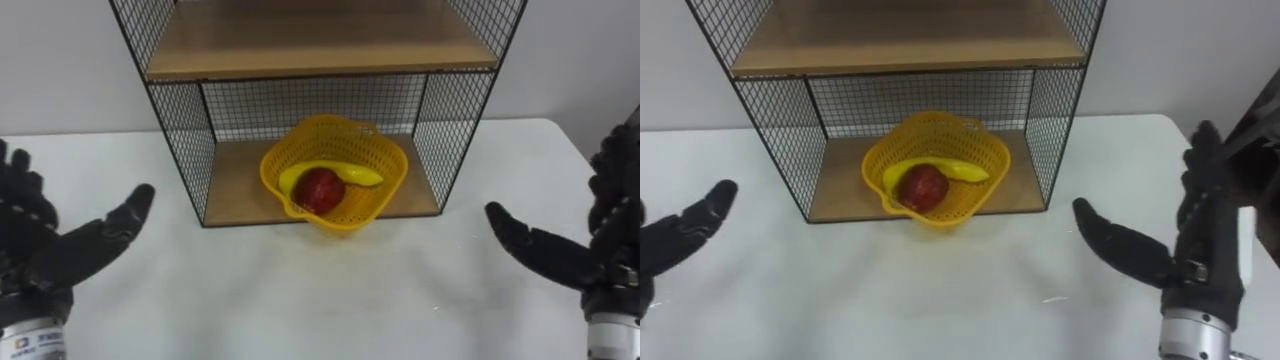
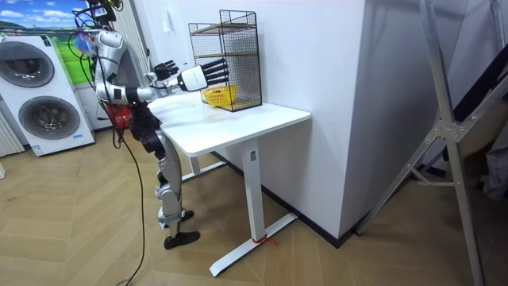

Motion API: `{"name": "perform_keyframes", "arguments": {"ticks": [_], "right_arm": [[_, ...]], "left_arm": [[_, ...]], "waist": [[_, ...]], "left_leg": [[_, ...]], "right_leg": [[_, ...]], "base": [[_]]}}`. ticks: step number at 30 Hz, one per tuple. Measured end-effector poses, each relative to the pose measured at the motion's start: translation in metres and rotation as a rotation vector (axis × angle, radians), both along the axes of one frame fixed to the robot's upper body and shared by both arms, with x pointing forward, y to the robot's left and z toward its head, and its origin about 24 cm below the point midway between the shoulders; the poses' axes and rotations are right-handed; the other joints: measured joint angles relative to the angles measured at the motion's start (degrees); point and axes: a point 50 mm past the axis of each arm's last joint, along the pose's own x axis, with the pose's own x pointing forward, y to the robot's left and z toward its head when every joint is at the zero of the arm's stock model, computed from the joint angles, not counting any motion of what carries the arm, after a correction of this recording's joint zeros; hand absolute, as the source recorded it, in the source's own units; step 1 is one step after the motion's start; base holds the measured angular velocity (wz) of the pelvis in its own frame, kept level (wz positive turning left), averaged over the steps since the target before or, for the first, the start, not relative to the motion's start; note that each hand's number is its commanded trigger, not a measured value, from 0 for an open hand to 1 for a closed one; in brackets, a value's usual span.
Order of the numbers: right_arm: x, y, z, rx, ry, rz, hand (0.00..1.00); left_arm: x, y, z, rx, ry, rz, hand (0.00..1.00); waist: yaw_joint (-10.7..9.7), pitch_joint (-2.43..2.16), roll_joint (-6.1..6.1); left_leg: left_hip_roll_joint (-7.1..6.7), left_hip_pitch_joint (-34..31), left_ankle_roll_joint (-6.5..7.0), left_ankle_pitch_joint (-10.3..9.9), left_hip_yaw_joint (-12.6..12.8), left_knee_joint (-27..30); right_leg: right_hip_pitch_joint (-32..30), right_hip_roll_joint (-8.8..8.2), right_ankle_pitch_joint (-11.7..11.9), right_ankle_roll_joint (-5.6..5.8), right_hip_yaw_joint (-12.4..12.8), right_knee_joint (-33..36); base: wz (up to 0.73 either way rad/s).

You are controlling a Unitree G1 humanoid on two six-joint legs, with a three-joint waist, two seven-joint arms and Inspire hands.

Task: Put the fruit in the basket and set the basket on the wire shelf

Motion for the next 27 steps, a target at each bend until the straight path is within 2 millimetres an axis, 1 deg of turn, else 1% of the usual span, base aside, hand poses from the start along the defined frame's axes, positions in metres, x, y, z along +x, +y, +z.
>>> {"name": "perform_keyframes", "arguments": {"ticks": [2, 5, 7, 8, 9, 12, 15, 17, 18, 19, 20, 21, 22, 23, 24, 26, 27], "right_arm": [[-0.001, -0.007, 0.004, -0.01, -0.029, -0.072, 0.0], [0.001, -0.012, 0.009, -0.013, -0.069, -0.136, 0.0], [0.001, -0.013, 0.01, -0.011, -0.082, -0.163, 0.0], [0.001, -0.014, 0.011, -0.01, -0.087, -0.18, 0.0], [0.001, -0.014, 0.011, -0.011, -0.09, -0.189, 0.0], [-0.002, -0.017, 0.013, -0.016, -0.109, -0.238, 0.0], [-0.006, -0.027, 0.019, -0.045, -0.142, -0.306, 0.0], [-0.013, -0.044, 0.028, -0.08, -0.184, -0.416, 0.0], [-0.016, -0.049, 0.031, -0.093, -0.197, -0.449, 0.0], [-0.022, -0.06, 0.038, -0.111, -0.227, -0.513, 0.0], [-0.029, -0.072, 0.046, -0.106, -0.266, -0.583, 0.0], [-0.037, -0.085, 0.052, -0.116, -0.295, -0.668, 0.0], [-0.043, -0.092, 0.053, -0.128, -0.302, -0.712, 0.0], [-0.054, -0.106, 0.054, -0.124, -0.308, -0.804, 0.0], [-0.06, -0.113, 0.054, -0.124, -0.307, -0.853, 0.0], [-0.085, -0.141, 0.047, -0.05, -0.295, -1.056, 0.0], [-0.091, -0.147, 0.044, -0.018, -0.294, -1.103, 0.0]], "left_arm": [[-0.004, 0.01, 0.002, -0.004, -0.008, 0.086, 0.0], [-0.008, 0.018, 0.004, -0.028, -0.024, 0.171, 0.0], [-0.01, 0.02, 0.004, -0.035, -0.029, 0.209, 0.0], [-0.011, 0.021, 0.005, -0.04, -0.032, 0.229, 0.0], [-0.011, 0.021, 0.005, -0.041, -0.032, 0.241, 0.0], [-0.013, 0.025, 0.005, -0.051, -0.037, 0.302, 0.0], [-0.017, 0.031, 0.01, -0.045, -0.052, 0.371, 0.0], [-0.024, 0.044, 0.016, -0.018, -0.072, 0.469, 0.0], [-0.026, 0.049, 0.019, -0.006, -0.079, 0.5, 0.0], [-0.033, 0.059, 0.025, 0.016, -0.094, 0.567, 0.0], [-0.041, 0.07, 0.032, 0.036, -0.114, 0.643, 0.0], [-0.05, 0.082, 0.04, 0.052, -0.138, 0.721, 0.0], [-0.056, 0.088, 0.044, 0.062, -0.148, 0.762, 0.0], [-0.068, 0.101, 0.05, 0.063, -0.171, 0.848, 0.0], [-0.074, 0.109, 0.051, 0.061, -0.177, 0.893, 0.0], [-0.097, 0.138, 0.05, -0.001, -0.171, 1.08, 0.0], [-0.104, 0.144, 0.047, -0.02, -0.162, 1.127, 0.0]], "waist": [[0.2, 0.03, -0.09], [0.1, 0.05, -0.11], [0.1, 0.06, -0.15], [0.1, 0.16, 0.03], [0.1, 0.1, -0.08], [0.1, 0.16, 0.27], [0.3, 0.07, 0.44], [0.2, 0.05, 0.68], [0.3, 0.08, 0.39], [0.4, 0.23, 0.02], [0.4, 0.03, 0.04], [0.9, 0.12, 0.31], [1.0, 0.06, 0.24], [1.0, 0.02, 0.24], [1.0, -0.02, 0.22], [1.2, -0.03, 0.41], [1.2, -0.05, 0.47]], "left_leg": [[0.0, -0.1, -0.09, 0.1, -0.3, 0.0], [0.04, -0.1, -0.18, 0.1, -0.4, -0.1], [0.04, -0.1, -0.21, 0.1, -0.4, -0.1], [0.04, -0.1, -0.21, 0.1, -0.4, -0.1], [0.05, -0.1, -0.21, 0.1, -0.5, -0.1], [0.03, -0.2, -0.21, 0.1, -0.5, 0.0], [0.02, -0.5, -0.22, 0.1, -0.6, 0.1], [-0.01, -0.7, -0.23, 0.1, -0.9, 0.1], [-0.02, -0.8, -0.24, 0.1, -0.9, 0.1], [-0.01, -0.9, -0.25, 0.1, -0.9, 0.2], [-0.03, -1.2, -0.25, 0.1, -1.0, 0.2], [-0.12, -1.4, -0.25, 0.1, -0.8, 0.2], [-0.18, -1.5, -0.26, 0.1, -0.9, 0.2], [-0.21, -1.8, -0.27, 0.1, -1.1, 0.2], [-0.21, -1.9, -0.27, 0.1, -1.1, 0.3], [-0.31, -2.0, -0.28, 0.1, -1.2, 0.3], [-0.36, -2.1, -0.29, 0.1, -1.2, 0.3]], "right_leg": [[0.1, -0.02, -0.1, -0.1, -0.5, 0.0], [0.1, -0.02, -0.2, -0.18, -0.8, 0.0], [0.2, -0.13, -0.2, -0.24, -1.3, 0.0], [0.2, -0.15, -0.2, -0.26, -1.3, 0.0], [0.2, -0.15, -0.3, -0.25, -1.3, 0.0], [0.1, -0.16, -0.3, -0.26, -1.3, 0.0], [-0.3, -0.19, -0.4, -0.27, -1.4, 0.2], [-0.4, -0.13, -0.4, -0.23, -1.4, 0.1], [-0.5, -0.13, -0.4, -0.22, -1.4, 0.1], [-0.6, -0.16, -0.5, -0.23, -1.4, 0.2], [-1.0, -0.38, -0.6, -0.27, -1.5, 0.6], [-1.8, -0.61, -1.3, -0.37, -1.5, 1.8], [-2.0, -0.79, -1.5, -0.37, -1.6, 2.2], [-2.1, -0.95, -1.6, -0.36, -1.5, 2.2], [-2.2, -0.97, -1.6, -0.36, -1.5, 2.2], [-2.4, -1.18, -2.0, -0.36, -1.5, 2.8], [-2.5, -1.24, -2.2, -0.32, -1.5, 3.0]], "base": [[0.08], [0.02], [0.04], [0.04], [0.0], [0.0], [0.0], [0.05], [0.06], [0.0], [-0.04], [-0.03], [0.0], [0.06], [0.09], [0.07], [0.04]]}}
